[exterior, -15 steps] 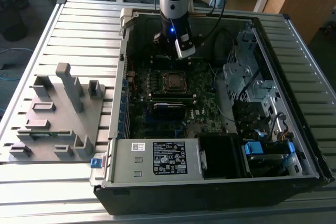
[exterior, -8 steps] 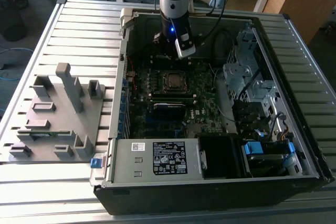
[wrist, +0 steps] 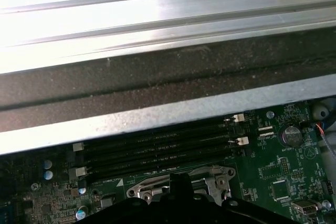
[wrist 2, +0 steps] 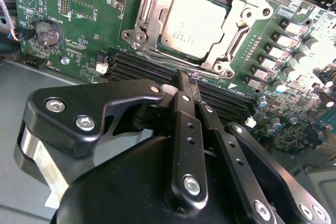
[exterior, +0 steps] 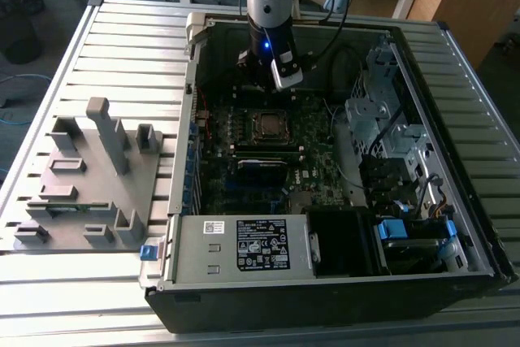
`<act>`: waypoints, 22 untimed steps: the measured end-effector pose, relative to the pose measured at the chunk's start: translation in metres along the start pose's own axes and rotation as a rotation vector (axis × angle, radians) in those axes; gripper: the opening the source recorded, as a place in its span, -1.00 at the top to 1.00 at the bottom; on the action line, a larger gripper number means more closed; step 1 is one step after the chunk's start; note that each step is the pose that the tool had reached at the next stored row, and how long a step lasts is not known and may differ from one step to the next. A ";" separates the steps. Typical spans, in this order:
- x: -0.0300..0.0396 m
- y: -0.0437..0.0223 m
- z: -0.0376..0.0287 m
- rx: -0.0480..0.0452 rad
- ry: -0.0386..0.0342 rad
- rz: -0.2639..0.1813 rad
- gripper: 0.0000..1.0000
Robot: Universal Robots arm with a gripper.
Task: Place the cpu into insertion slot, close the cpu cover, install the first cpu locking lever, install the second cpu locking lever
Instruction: 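Install the first cpu locking lever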
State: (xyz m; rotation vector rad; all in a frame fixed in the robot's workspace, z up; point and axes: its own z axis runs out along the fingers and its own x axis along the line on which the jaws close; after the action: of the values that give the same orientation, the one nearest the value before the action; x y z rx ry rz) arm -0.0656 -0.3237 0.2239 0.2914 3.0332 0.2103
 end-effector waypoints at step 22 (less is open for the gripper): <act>-0.0004 -0.0005 0.0003 0.0086 0.0369 0.005 0.80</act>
State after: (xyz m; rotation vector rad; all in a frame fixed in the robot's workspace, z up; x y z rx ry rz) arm -0.0652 -0.3242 0.2237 0.2988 3.0708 0.2053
